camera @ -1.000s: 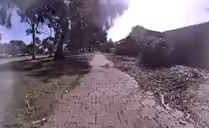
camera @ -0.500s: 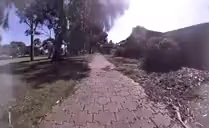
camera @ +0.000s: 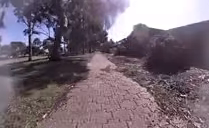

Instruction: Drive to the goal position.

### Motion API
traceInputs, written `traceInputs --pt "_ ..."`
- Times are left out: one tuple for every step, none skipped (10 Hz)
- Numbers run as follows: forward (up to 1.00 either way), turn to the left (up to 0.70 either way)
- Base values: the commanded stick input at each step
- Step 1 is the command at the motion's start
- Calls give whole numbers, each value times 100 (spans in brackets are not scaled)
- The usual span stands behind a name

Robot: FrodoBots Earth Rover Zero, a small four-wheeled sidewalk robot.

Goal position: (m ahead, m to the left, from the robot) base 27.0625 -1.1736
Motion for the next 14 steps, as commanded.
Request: traceInputs --pt "70 2" --pt "70 2" --pt "70 2" --pt "70 2" --pt "70 2" --pt "70 2" --pt "70 2" --pt "70 2" --pt "70 2" --pt "70 2" --pt "70 2" --pt "70 2" --pt "70 2" --pt "70 2"
